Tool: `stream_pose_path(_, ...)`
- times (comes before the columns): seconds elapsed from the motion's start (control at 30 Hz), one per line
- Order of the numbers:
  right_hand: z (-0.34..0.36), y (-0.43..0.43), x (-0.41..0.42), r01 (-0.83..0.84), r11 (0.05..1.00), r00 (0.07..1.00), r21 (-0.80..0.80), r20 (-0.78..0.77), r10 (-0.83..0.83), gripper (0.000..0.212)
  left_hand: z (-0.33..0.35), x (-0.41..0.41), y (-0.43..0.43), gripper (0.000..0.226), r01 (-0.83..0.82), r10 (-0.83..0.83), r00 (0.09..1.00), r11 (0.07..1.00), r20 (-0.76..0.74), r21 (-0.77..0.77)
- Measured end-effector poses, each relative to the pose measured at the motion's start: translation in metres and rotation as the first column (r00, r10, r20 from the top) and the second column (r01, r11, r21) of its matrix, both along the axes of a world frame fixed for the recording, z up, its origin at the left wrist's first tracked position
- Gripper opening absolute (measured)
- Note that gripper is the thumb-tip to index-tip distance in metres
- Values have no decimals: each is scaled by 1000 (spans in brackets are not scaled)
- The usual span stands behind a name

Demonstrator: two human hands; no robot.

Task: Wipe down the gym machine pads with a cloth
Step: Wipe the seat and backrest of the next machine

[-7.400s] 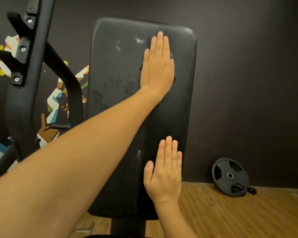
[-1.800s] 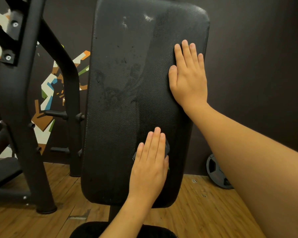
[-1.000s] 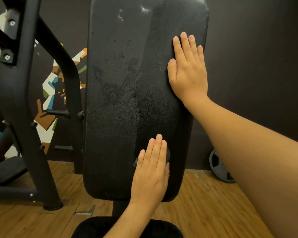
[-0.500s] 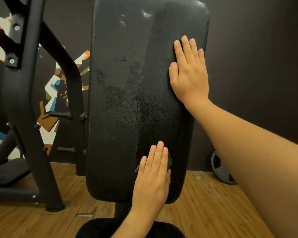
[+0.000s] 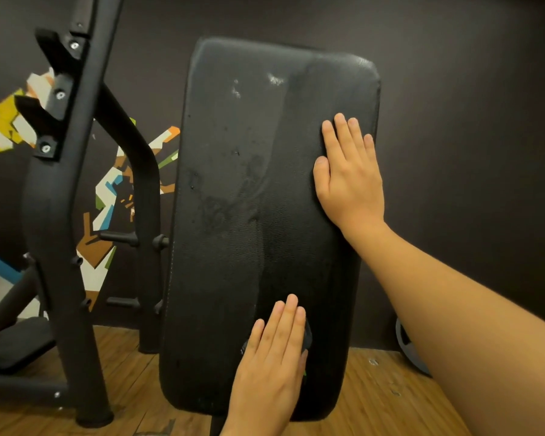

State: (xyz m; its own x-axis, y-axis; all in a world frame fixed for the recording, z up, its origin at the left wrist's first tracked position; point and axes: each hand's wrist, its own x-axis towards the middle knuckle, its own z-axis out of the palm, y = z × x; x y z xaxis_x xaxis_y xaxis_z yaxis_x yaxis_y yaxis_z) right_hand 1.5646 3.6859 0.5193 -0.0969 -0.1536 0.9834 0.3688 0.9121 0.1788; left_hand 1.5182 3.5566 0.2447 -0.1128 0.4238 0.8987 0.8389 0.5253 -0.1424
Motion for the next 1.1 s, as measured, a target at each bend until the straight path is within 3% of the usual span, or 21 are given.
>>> stream_pose_path(0.17, 0, 1, -1, -3, 1000, 1000, 21, -15, 3, 55, 64, 1, -6, 60, -46, 42, 999, 991, 28, 127)
stream_pose_path(0.6, -1, 3, -1, 2, 1000, 1000, 19, -14, -2, 56, 258, -36, 5, 59, -90, 95, 995, 935, 4, 344)
stream_pose_path(0.77, -1, 2, 0, 12, 1000, 1000, 10, -3, -12, 57, 342, -47, 6, 59, -68, 95, 992, 956, -81, 287)
stream_pose_path(0.9, -1, 1, -2, 0, 1000, 1000, 11, -14, 0, 57, 406, -40, 4, 56, -86, 100, 993, 974, -57, 207)
stream_pose_path(1.1, -2, 3, -5, 13, 1000, 1000, 22, -25, -13, 56, 409, -40, 7, 56, -83, 95, 994, 972, -45, 221)
